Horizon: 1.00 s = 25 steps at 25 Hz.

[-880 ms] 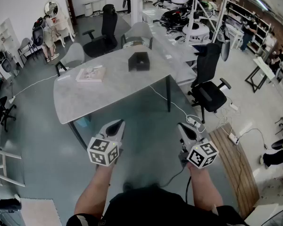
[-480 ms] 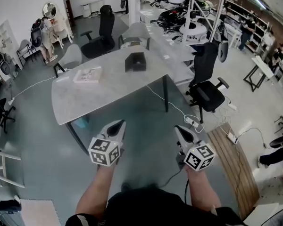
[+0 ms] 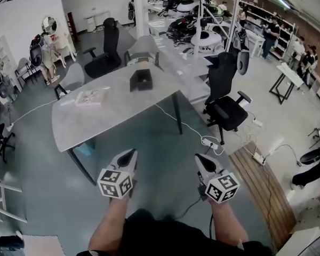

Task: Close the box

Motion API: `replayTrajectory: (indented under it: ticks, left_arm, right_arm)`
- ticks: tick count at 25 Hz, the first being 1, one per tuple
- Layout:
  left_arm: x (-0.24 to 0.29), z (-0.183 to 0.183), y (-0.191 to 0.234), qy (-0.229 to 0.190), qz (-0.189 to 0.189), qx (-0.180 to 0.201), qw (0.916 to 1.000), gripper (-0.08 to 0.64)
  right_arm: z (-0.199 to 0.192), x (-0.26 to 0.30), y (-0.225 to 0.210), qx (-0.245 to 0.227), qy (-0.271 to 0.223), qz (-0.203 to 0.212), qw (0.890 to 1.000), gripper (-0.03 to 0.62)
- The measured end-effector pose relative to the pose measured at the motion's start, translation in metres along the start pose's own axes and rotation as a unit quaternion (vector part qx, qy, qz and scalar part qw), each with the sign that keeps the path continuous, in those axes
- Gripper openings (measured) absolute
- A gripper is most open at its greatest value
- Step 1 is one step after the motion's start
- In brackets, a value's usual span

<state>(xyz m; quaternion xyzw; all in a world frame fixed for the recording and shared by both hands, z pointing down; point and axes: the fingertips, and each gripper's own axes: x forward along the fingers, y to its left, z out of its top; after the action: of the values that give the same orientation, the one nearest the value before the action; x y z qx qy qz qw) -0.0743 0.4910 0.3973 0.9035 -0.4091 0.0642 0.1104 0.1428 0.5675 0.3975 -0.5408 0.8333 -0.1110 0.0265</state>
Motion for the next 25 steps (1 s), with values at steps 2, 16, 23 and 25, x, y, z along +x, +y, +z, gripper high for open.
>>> replayTrajectory:
  ticks: [2,16,23,25]
  left_arm:
    - [0.005,-0.005,-0.004,0.005,0.001,0.002,1.0000,0.011]
    - [0.052,0.008,0.009,-0.008,-0.010,0.026,0.9996,0.011]
    - [0.098,0.016,0.068,-0.009,-0.006,0.015,0.9998,0.011]
    - [0.114,0.019,0.089,-0.010,-0.006,0.013,0.9998,0.011]
  right_arm:
    - [-0.001,-0.007,-0.010,0.005,-0.001,-0.006,1.000,0.000]
    - [-0.001,0.024,-0.056,0.028,0.012,-0.013,0.999,0.000]
    - [-0.004,0.098,-0.072,0.028,0.034,-0.004,0.999,0.001]
    - [-0.004,0.124,-0.078,0.028,0.041,-0.007,0.999,0.001]
